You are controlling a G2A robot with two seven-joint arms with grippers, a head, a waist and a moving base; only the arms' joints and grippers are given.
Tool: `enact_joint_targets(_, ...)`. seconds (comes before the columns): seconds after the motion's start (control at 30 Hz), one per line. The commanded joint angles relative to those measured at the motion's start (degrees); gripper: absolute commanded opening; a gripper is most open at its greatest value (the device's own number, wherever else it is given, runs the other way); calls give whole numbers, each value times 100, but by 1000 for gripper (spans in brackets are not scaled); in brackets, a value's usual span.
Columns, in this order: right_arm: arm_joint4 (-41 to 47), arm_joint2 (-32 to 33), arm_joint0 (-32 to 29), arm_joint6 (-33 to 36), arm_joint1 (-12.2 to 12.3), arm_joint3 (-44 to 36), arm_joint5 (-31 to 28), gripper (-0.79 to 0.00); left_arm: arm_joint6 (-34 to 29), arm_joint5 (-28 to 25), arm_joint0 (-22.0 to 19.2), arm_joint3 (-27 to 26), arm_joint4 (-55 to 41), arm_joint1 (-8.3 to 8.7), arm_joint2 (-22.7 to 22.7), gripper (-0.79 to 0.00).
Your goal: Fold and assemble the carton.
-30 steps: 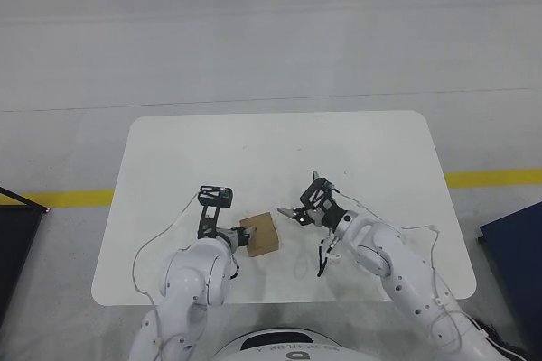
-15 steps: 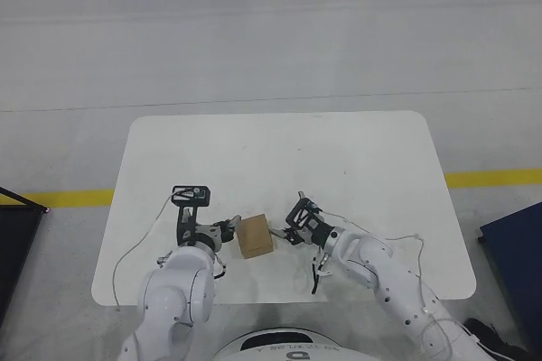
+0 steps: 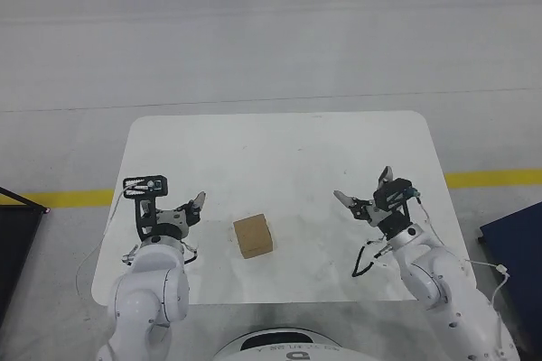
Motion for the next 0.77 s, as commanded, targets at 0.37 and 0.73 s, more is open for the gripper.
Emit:
enact_joint_targets(0.37,434,1086,-624,138,49,-422,-343,0,89,225,-74,0,-51,-12,-317,-1)
enact_joint_targets(0.73,434,1085,-624,136,49,-421,-342,0,89,224,-74,0,-50,-12,-316,-1)
